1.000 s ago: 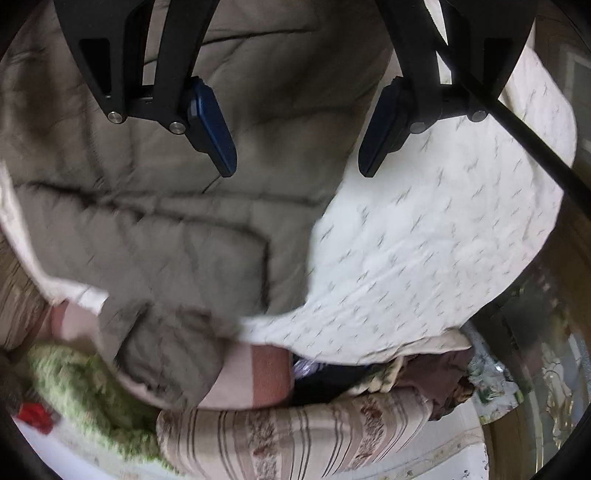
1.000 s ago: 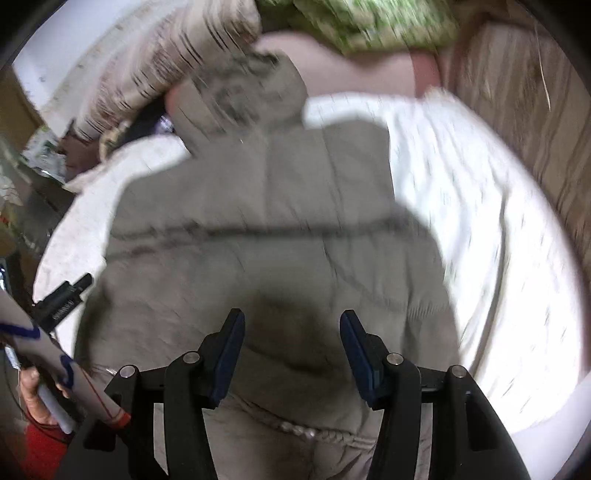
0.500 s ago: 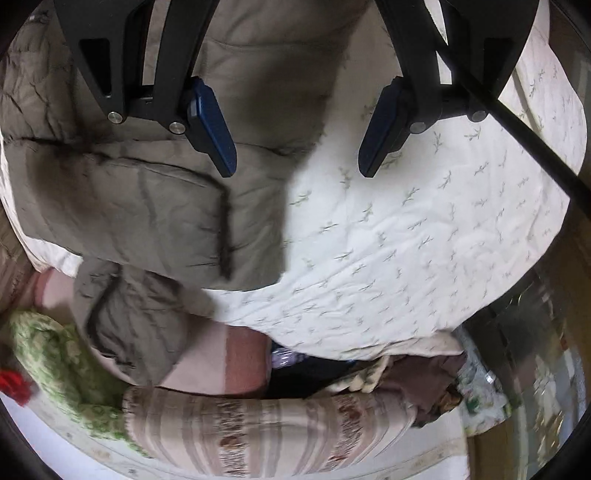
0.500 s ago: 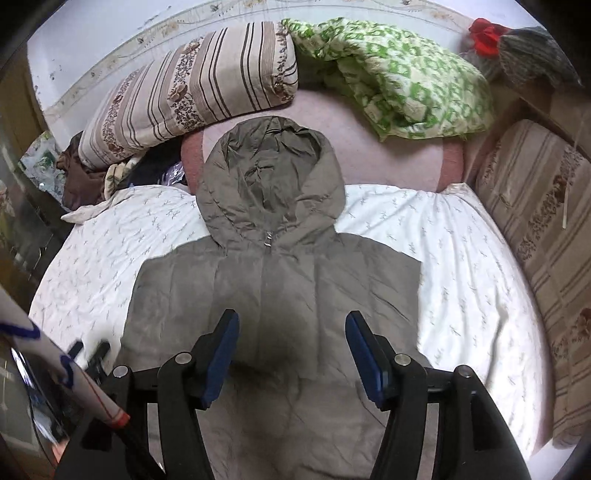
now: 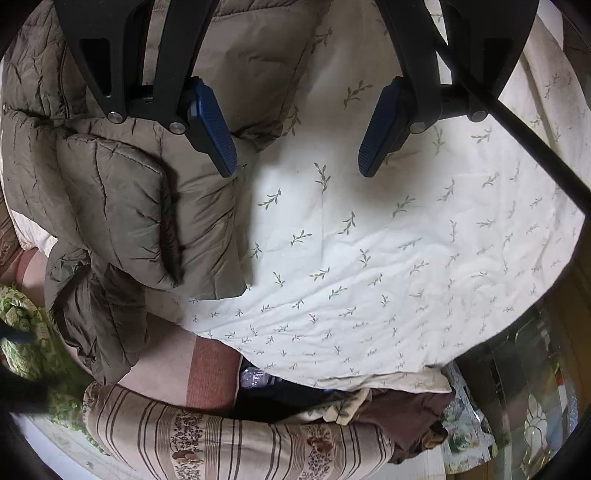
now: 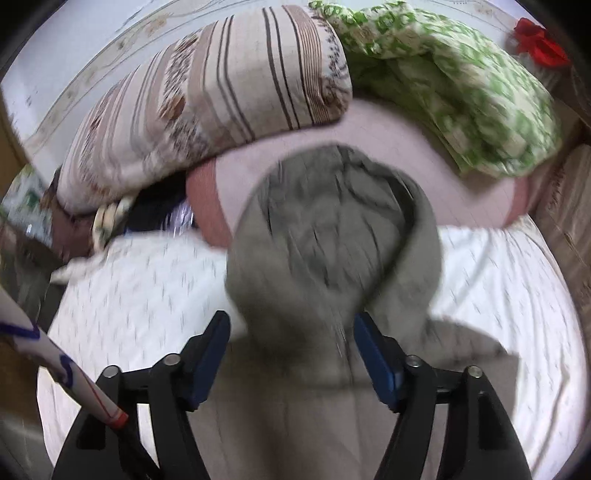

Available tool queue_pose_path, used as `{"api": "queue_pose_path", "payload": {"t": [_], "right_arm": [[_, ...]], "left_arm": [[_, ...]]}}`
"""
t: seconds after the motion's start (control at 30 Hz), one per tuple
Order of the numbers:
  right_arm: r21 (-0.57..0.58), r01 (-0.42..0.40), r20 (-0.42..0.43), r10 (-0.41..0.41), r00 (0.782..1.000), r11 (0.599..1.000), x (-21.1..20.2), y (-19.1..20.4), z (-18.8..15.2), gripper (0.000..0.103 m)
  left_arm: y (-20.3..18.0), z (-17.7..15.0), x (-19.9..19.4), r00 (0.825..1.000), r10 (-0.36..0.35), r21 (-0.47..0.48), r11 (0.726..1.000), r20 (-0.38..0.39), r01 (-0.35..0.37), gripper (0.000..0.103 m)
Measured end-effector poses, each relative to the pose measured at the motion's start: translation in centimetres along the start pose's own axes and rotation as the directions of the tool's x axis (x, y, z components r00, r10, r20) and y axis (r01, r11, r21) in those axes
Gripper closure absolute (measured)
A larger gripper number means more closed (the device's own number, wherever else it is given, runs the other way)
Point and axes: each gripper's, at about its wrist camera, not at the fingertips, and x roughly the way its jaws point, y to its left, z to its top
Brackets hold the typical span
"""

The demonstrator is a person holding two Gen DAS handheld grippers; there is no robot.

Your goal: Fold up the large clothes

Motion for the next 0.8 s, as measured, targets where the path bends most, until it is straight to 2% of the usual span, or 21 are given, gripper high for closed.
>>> {"api": "queue_pose_path", "payload": {"t": [0.13,0.23,0.37,0.4,0.43,0.47,0.5,0.53,0.63,0.73,0.8], "right_arm": [[0.052,0.019,-0.003,-0.019,1.000,0.998,5.3,1.9,5.7,0.019],[0.104,0.032,-0.002,-0.032,1.000,0.994,8.7,2.7,8.9,0.016],[0.167,0.110,-0.017,-0.109,0.994,0.980,12.9,2.1,11.1,0.016],[0.175,0.132,-0.034,-0.128,0.991,0.976,13.7,1.8,11.3,0.021],[0.183,0.157,-0.069,-0.147,0.987,0.971,14.7,1.3,11.3,0.034],[0.191,0.159,-0.083,-0.146,0.986,0.969,15.0,0.9,11.1,0.086],[0.218,0.126,-0.099,-0.107,0.989,0.968,15.0,0.3,10.6,0.095],[0.230,0.114,-0.092,-0.095,0.991,0.967,14.3,-0.1,9.9,0.095],[0.139,0.108,-0.030,-0.105,0.994,0.984,10.2,0.6,8.5,0.095],[0.080,0.051,-0.006,-0.051,0.999,0.996,3.8,1.3,5.8,0.095],[0.058,0.011,-0.005,-0.011,1.000,0.998,-1.1,1.4,2.7,0.096]], "left_arm": [[0.4,0.5,0.5,1.000,-0.027,-0.019,0.999,-0.011,0.027,0.035],[0.6,0.8,0.8,1.000,-0.022,-0.018,1.000,0.004,0.022,0.035],[0.5,1.2,1.8,1.000,-0.018,-0.008,1.000,-0.014,0.018,0.035],[0.4,1.2,2.0,1.000,-0.017,-0.003,1.000,-0.019,0.017,0.035],[0.4,1.3,2.1,1.000,-0.016,0.001,1.000,-0.023,0.016,0.035],[0.4,1.4,2.1,1.000,-0.015,0.001,1.000,-0.025,0.015,0.035],[0.5,1.5,2.0,1.000,-0.017,-0.006,1.000,-0.024,0.016,0.035],[0.7,1.6,1.9,1.000,-0.019,-0.013,1.000,-0.021,0.019,0.035],[1.3,1.7,1.2,0.999,-0.035,-0.033,0.999,-0.010,0.034,0.035],[2.1,1.7,0.5,0.999,-0.040,-0.061,0.997,0.001,0.040,0.035],[2.5,1.6,0.1,0.999,-0.042,-0.076,0.996,0.005,0.043,0.035]]}}
